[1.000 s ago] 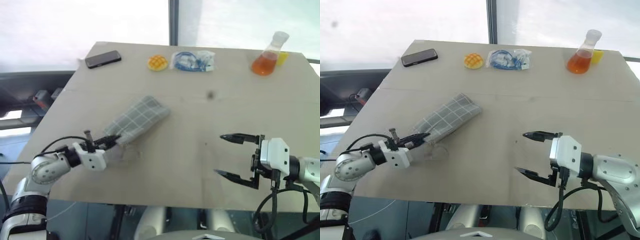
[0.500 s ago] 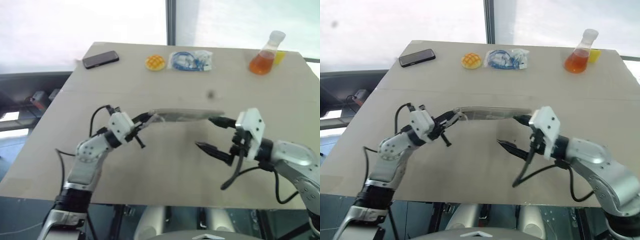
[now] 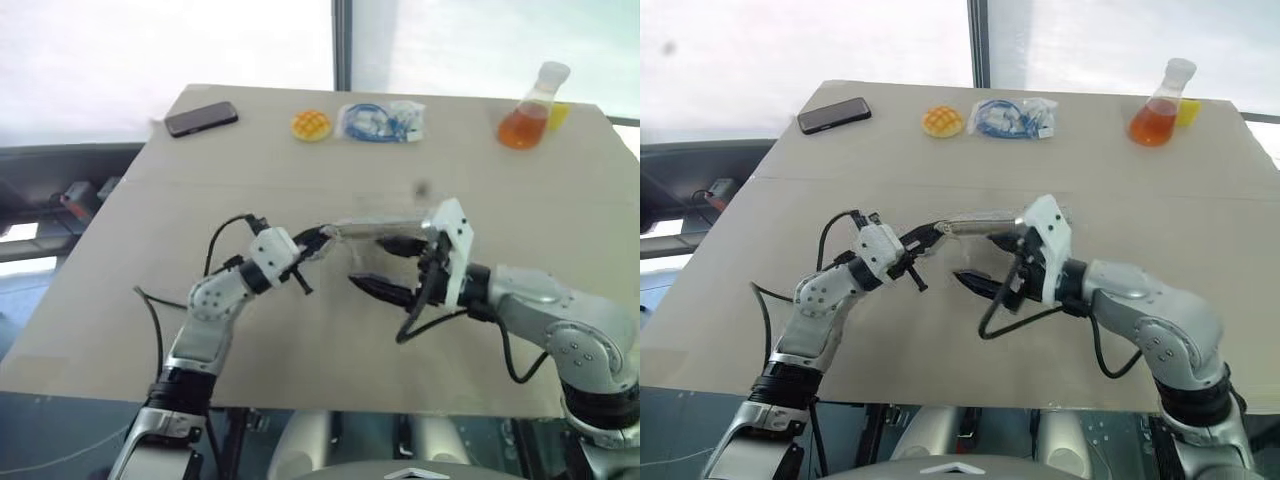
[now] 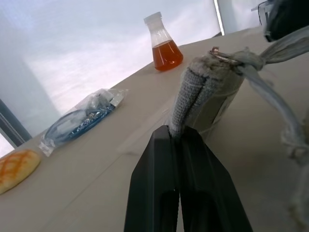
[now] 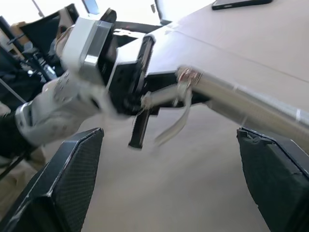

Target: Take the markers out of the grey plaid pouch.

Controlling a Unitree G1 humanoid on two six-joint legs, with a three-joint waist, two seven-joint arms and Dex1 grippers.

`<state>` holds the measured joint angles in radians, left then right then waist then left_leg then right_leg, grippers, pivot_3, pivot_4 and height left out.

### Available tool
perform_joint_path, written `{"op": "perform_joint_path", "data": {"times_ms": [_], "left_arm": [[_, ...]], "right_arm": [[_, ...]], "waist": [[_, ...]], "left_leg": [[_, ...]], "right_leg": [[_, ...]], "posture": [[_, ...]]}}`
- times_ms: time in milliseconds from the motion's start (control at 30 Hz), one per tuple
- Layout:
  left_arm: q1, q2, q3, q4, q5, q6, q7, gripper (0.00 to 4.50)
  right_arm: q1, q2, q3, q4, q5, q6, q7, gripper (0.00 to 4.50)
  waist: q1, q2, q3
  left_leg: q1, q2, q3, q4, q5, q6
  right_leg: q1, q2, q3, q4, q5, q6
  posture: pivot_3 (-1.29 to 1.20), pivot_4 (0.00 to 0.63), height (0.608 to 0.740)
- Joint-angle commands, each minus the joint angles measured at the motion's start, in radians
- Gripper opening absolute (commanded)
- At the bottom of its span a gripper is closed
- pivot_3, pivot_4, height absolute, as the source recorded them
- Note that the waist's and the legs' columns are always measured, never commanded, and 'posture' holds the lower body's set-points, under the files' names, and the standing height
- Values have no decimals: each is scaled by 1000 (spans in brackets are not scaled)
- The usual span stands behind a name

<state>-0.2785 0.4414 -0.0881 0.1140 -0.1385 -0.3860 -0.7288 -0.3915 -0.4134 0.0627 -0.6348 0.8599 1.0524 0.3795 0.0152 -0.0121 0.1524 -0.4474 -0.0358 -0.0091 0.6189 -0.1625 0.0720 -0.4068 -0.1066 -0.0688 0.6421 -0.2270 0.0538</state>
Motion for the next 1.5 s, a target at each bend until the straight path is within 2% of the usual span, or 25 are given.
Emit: {"op": "perform_joint_path", "data": {"times_ms": [33,267,600,800,833,867,900,1067,1167,1200,1300,1367,1500], "left_arm": [[-29,-1,2,19,92,-137,51,0],[-37,-12,-7,37,190,-246,121,0],[-30,-16,-10,36,202,-264,149,0],[-32,-15,-15,41,199,-264,149,0],[-34,-17,-18,40,197,-265,148,0],[-36,-19,-20,39,197,-265,147,0],[-37,-21,-22,38,197,-265,147,0],[-36,-21,-30,33,195,-267,147,0],[-37,-21,-33,32,196,-268,149,0],[-35,-19,-31,35,198,-271,151,0],[-29,-5,-17,59,199,-276,156,0],[-26,7,5,84,181,-273,162,0],[-17,5,30,77,49,-231,114,0]], "right_arm": [[-58,25,9,18,6,26,-36,3228],[-104,53,61,63,-22,86,-83,33],[-102,16,78,57,-66,108,-74,33],[-100,21,55,43,-41,111,-46,33],[-100,27,58,44,-43,110,-50,273],[-99,35,59,45,-44,111,-55,764],[-99,44,59,48,-37,115,-55,899],[-102,71,55,58,-30,128,-65,899],[-104,78,51,71,-37,126,-70,46],[-104,74,45,73,-41,124,-73,46],[-93,14,2,77,-56,130,-68,46],[-67,-71,-65,97,-94,129,-75,46],[-19,-221,-128,191,-216,82,-109,46]], "waist": [[0,0,0],[-1,0,0],[-2,0,0],[-2,0,0],[-2,0,0],[-2,0,0],[-2,0,0],[-2,0,0],[-2,0,0],[-2,0,0],[-1,1,0],[-1,1,0],[0,1,1]], "left_leg": [[0,0,0,0,0,0],[-1,0,1,-1,2,3],[-1,0,2,-1,0,0],[-1,0,2,-1,0,1],[-1,0,2,-1,0,1],[-1,0,2,-1,0,0],[-1,0,2,-1,0,0],[-1,1,2,-1,0,0],[-1,1,2,-1,0,0],[-1,1,2,-1,0,0],[-1,1,2,-1,0,0],[-1,0,2,-1,0,0],[-2,0,3,-1,0,0]], "right_leg": [[0,0,0,0,0,0],[-1,0,0,0,1,0],[-2,0,0,0,1,0],[-2,1,-1,0,1,0],[-2,1,-1,0,1,0],[-2,1,-1,0,1,0],[-2,1,-1,0,1,0],[-2,1,0,0,1,1],[-2,1,-1,0,1,1],[-2,1,-1,0,1,0],[-2,1,-1,0,1,1],[-2,1,-1,0,1,1],[-2,0,-1,-1,1,1]], "posture": [[0,150,740],[0,150,740],[0,150,740],[0,150,740],[0,150,740],[0,150,740],[0,150,740],[0,150,740],[0,150,740],[0,150,740],[0,150,740],[0,150,740],[0,150,740]]}}
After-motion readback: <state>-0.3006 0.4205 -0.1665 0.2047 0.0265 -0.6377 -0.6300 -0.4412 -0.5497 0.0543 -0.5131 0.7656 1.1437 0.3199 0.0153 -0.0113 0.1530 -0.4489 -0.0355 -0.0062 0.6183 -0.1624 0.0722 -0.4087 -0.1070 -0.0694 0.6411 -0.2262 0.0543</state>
